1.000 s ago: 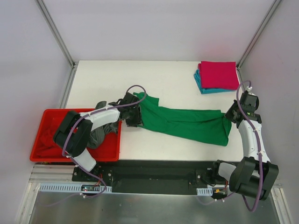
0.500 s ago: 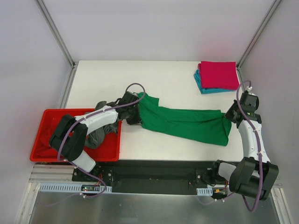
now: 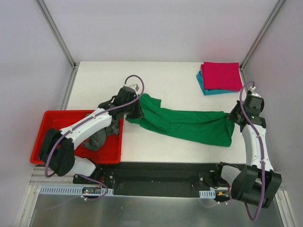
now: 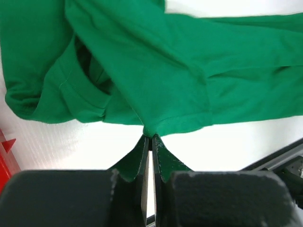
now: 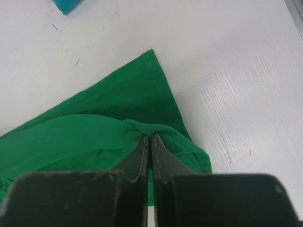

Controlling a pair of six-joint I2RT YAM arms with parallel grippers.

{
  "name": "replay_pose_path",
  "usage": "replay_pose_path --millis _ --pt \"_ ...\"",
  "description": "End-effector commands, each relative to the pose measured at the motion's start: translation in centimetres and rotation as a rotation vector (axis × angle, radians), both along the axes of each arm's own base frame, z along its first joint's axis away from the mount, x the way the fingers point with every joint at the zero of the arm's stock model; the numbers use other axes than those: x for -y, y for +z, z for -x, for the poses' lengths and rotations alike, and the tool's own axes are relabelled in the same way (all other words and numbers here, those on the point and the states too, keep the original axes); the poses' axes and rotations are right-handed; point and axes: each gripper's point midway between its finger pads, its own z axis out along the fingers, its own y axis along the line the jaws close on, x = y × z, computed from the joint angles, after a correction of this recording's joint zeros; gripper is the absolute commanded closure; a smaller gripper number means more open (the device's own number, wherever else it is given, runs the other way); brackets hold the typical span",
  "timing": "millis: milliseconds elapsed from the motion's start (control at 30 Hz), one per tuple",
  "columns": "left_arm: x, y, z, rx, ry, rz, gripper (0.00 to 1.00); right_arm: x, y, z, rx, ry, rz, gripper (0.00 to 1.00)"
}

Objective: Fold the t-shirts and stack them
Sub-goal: Flatten out the tshirt

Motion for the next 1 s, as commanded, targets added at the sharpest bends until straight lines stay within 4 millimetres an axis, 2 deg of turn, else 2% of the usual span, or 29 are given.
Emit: replay_pose_path --millis 0,67,133,233,333,433,600,633,733,867,967 --pt "0.8 6.6 -1.0 0.219 -0.086 0.053 1.00 -0.6 3.8 -0.8 0.130 0.082 0.026 1.00" --pt "0.6 9.5 -1.4 0.298 -0.074 0.074 1.00 -0.9 6.0 -0.6 0.173 0.103 0.044 0.99" --pt "0.2 13.3 -1.8 0.390 -0.052 0.098 1.00 -0.2 8.6 0.1 0.196 0.078 0.090 1.00" --pt "-0.6 19.9 -1.8 0.542 -0.030 0.149 1.00 0.9 12.9 2.0 0.233 0.007 0.159 1.00" --pt "-2.3 27.2 -1.1 0.703 0.014 0.197 1.00 0.4 18.3 3.7 0.331 0.004 0.188 1.00" --pt "-3.9 34.8 1.0 0.866 0.017 0.256 1.00 0.0 23.6 6.1 0.426 -0.007 0.219 1.00" --pt "-6.8 44.2 5.9 1.080 -0.009 0.339 1.00 -0.1 32.4 11.0 0.592 -0.052 0.332 1.00" --pt "-7.2 45.9 7.2 1.120 -0.031 0.365 1.00 -0.4 34.7 12.3 0.644 -0.053 0.350 1.00" --pt "-8.3 50.4 10.7 1.224 -0.078 0.433 1.00 -1.4 38.9 15.0 0.738 -0.029 0.391 1.00" --pt "-10.1 54.7 14.3 1.336 -0.096 0.487 1.00 -2.4 43.0 18.2 0.850 -0.015 0.448 1.00" --pt "-11.5 56.8 16.0 1.403 -0.083 0.507 1.00 -2.9 44.8 19.9 0.917 -0.011 0.486 1.00"
